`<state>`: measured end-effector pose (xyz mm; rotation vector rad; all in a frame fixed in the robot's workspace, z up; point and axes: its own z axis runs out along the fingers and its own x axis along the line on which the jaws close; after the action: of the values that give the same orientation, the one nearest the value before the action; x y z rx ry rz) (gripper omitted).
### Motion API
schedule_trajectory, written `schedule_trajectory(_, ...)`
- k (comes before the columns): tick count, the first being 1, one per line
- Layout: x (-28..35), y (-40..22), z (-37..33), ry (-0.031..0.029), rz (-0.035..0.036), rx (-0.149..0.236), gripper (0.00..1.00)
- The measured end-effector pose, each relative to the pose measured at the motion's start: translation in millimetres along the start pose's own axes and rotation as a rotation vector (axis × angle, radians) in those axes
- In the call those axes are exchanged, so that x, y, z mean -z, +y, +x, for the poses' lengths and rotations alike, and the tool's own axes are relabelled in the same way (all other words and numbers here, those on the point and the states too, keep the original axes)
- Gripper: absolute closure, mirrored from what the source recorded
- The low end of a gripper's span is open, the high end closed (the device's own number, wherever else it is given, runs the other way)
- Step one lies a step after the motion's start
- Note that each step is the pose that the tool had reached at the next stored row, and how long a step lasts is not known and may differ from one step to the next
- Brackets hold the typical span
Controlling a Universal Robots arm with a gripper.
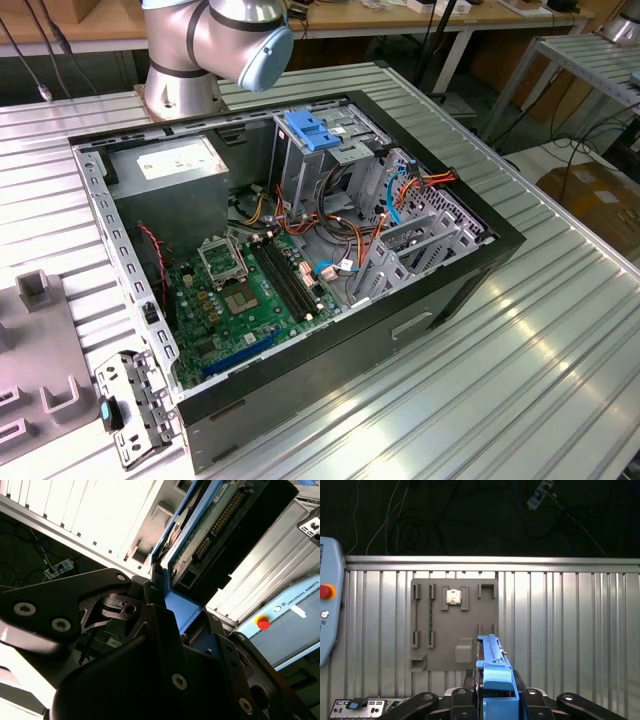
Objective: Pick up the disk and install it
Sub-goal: 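Pick up the disk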
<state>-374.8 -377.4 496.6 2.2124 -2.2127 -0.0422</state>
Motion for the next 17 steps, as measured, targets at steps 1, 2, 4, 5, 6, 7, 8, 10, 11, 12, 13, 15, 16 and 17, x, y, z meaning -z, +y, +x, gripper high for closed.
schedule_trajectory(1,0.0,-0.1,0.0,0.0000,0.0000,0.000,0.63)
schedule_trajectory(2,0.0,-0.3,0.0,0.0000,0.0001,0.000,0.63)
schedule_trajectory(4,0.0,-1.0,0.0,0.0000,0.0000,0.000,0.63)
schedule_trajectory(5,0.0,-1.7,0.0,0.0000,0.0000,0.000,0.63)
schedule_trajectory(6,0.0,-2.3,0.0,0.0000,0.0000,0.000,0.63)
schedule_trajectory(7,0.1,-2.8,0.0,0.0000,0.0000,0.000,0.63)
schedule_trajectory(8,0.1,-3.6,0.0,0.0000,0.0001,0.000,0.63)
schedule_trajectory(10,0.2,-7.0,0.0,0.0000,0.0001,0.000,0.63)
schedule_trajectory(11,0.2,-8.1,0.0,-0.0001,0.0001,0.000,0.63)
schedule_trajectory(12,0.2,-9.1,0.0,0.0000,0.0000,0.000,0.63)
schedule_trajectory(13,0.3,-10.4,0.0,0.0000,0.0000,0.000,0.63)
schedule_trajectory(15,0.3,-12.9,0.0,0.0000,0.0001,0.000,0.63)
schedule_trajectory(16,0.3,-13.9,0.0,0.0000,0.0001,0.000,0.63)
schedule_trajectory(17,0.4,-15.4,0.0,0.0000,0.0000,0.000,0.63)
